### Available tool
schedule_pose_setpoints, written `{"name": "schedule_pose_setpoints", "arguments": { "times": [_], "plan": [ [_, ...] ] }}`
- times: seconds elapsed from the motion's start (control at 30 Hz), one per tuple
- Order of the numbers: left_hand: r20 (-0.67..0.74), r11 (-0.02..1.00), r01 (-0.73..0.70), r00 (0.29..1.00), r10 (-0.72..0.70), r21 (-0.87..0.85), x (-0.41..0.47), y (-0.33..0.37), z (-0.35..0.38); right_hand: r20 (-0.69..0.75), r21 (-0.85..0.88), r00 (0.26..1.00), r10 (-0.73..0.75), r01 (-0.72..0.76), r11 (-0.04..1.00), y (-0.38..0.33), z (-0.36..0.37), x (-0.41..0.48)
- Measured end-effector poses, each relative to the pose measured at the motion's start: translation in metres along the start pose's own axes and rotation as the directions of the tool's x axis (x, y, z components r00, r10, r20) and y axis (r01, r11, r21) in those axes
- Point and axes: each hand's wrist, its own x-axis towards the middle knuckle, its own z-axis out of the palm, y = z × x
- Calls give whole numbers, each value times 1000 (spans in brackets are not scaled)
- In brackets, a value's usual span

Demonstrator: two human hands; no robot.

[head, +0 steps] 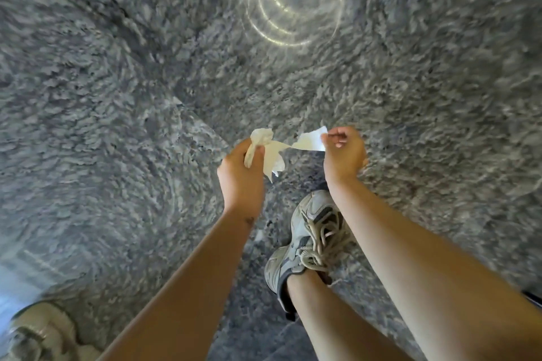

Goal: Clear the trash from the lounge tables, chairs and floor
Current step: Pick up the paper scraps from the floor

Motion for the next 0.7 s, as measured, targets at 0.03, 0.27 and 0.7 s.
{"name": "schedule_pose_setpoints", "arguments": {
  "times": [0.03,0.27,0.7],
  "plan": [
    [6,1000,9,1000,-9,0,-2,6,-4,24,85,1000,3,-5,996,-9,-6,-4],
    [13,989,74,997,-73,-126,-40,86,-52,293,512,956,-2,-155,845,-105,-66,-57],
    [4,931,8,1000,-7,-365,-72,253,-159,208,385,914,-348,250,888,-278,-109,-151]
  ]
}}
